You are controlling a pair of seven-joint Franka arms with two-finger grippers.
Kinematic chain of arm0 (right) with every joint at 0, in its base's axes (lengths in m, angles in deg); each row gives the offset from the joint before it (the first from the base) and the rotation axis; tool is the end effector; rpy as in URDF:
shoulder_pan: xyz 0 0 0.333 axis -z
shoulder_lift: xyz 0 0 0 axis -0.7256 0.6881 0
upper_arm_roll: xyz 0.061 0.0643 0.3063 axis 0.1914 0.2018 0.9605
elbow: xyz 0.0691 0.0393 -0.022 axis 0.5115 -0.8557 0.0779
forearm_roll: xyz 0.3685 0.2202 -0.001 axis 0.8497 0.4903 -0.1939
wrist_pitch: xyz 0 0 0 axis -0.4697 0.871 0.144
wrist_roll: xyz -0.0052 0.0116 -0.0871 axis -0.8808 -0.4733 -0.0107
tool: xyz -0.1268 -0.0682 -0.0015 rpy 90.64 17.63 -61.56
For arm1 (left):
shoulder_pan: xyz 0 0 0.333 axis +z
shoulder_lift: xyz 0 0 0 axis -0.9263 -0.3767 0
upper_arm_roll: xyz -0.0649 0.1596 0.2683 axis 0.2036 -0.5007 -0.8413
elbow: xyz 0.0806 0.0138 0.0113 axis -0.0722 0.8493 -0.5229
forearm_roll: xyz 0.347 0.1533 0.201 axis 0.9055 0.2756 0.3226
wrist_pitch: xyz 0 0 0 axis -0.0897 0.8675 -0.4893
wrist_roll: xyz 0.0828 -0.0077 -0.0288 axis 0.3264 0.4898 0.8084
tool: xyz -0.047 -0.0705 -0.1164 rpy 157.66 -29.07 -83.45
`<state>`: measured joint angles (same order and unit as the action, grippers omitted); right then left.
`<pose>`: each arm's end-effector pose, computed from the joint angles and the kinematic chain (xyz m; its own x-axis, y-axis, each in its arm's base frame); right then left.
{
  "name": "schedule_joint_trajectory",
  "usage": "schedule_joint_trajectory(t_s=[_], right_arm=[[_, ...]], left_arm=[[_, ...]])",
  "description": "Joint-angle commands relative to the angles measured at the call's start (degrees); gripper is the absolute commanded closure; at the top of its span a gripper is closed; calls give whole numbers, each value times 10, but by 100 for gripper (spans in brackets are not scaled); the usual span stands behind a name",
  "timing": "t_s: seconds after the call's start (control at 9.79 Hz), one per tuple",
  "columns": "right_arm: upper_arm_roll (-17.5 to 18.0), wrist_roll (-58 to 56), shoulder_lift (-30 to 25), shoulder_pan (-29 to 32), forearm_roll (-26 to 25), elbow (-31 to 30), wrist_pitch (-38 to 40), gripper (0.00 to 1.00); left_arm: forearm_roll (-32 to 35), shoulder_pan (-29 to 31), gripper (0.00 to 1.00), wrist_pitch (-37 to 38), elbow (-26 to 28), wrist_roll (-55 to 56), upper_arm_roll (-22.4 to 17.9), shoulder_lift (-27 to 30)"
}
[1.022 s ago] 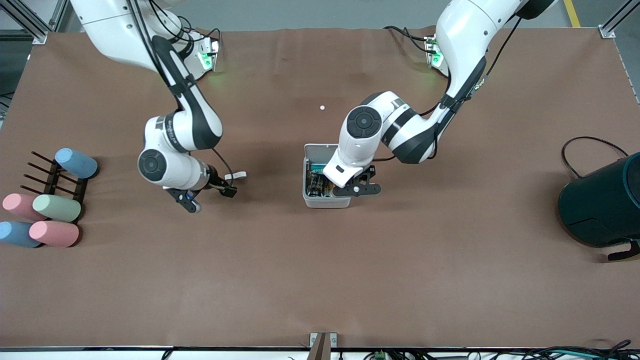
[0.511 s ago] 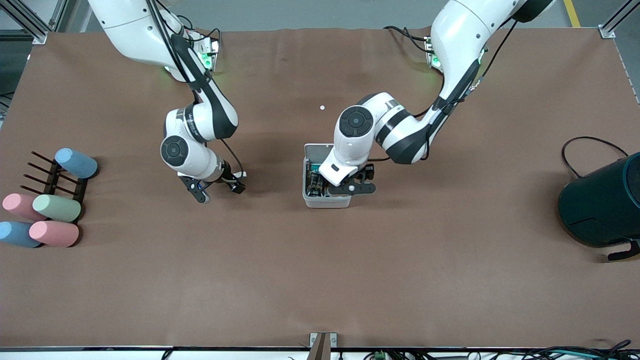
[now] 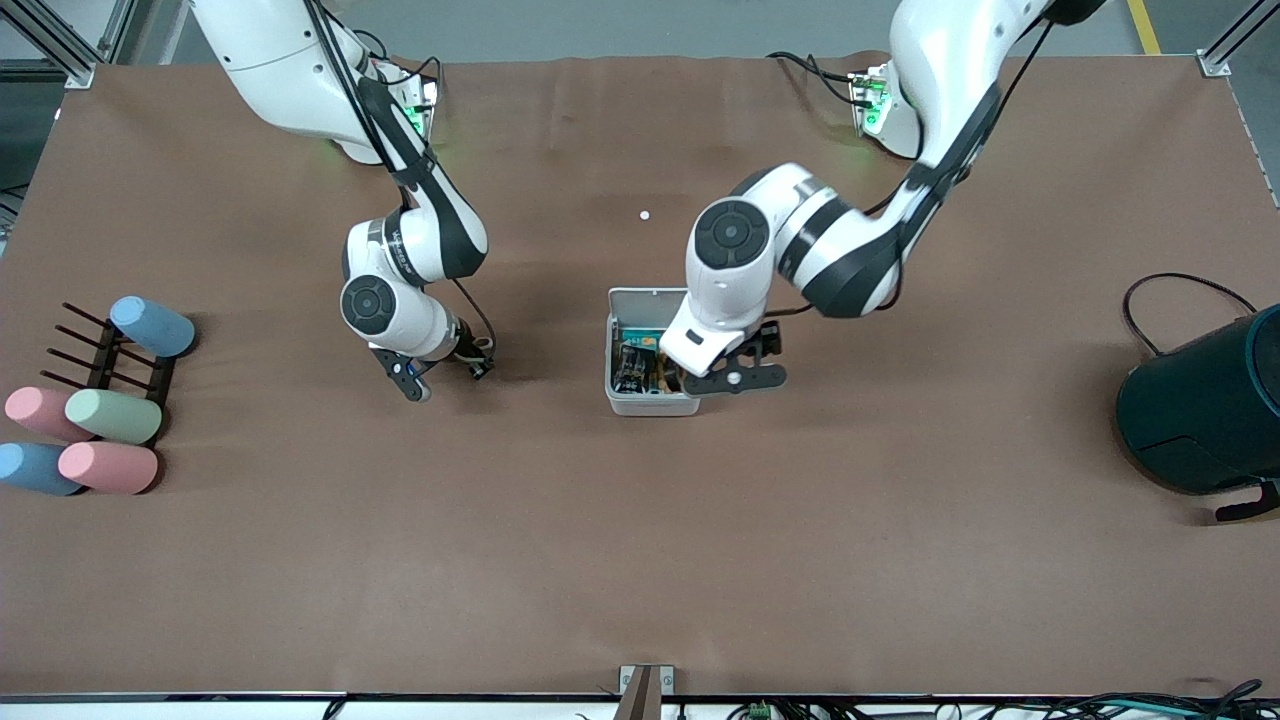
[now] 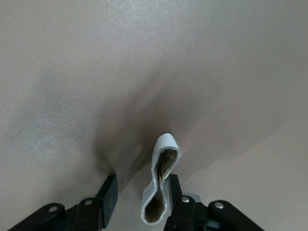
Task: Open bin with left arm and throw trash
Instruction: 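Grasp the white paper strip on the table with the right gripper, then lift the strip with the right gripper while the left gripper returns to rest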
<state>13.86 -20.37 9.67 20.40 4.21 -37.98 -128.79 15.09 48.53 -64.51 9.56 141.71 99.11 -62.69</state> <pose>0.5144 0.2315 0.1080 0.6166 -0.7621 -0.1975 -0.7651 -0.6392 0.0779 0.5697 -0.4420 0.3266 0.9958 0.0870 0.0268 0.0891 -0.9920 -0.0900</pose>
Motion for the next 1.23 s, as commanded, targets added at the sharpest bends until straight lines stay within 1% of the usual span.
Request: schedule_joint_trajectory(t_s=[0.0,0.1,0.2,0.31,0.41,0.51,0.61,0.72,0.82,0.92,1.02,1.12], right_arm=[[-1,4,-2,-2,13,-15,-5,52],[-1,5,-2,-2,13,-15,-4,69],[-1,5,-2,2,13,-13,-3,87],[-1,5,-3,3,13,-8,-3,100],[-2,4,-6,-1,13,3,-3,100],[-1,1,-9,-1,13,17,0,100],[-1,1,-12,-2,12,45,21,100],[-1,3,-15,-2,12,102,72,100],[-1,3,-14,-2,12,172,136,100],[1,5,-13,-7,12,225,166,100],[1,6,-11,-23,15,259,162,100],[1,22,0,-48,30,299,153,100]], left_arm=[[-2,36,0,50,-8,-8,5,50],[-31,69,0,66,-10,-49,5,75],[-69,117,0,80,-11,-120,5,97],[-101,163,0,97,-12,-184,5,118],[-117,210,0,119,-18,-250,5,139],[-122,235,0,146,-29,-305,5,151],[-131,272,0,169,-39,-347,5,165],[-146,295,0,193,-44,-392,0,190],[-156,285,0,219,-44,-434,-40,219],[-159,239,0,244,-40,-467,-117,247],[-160,207,0,257,-24,-490,-168,273],[-160,191,0,247,18,-492,-191,306]])
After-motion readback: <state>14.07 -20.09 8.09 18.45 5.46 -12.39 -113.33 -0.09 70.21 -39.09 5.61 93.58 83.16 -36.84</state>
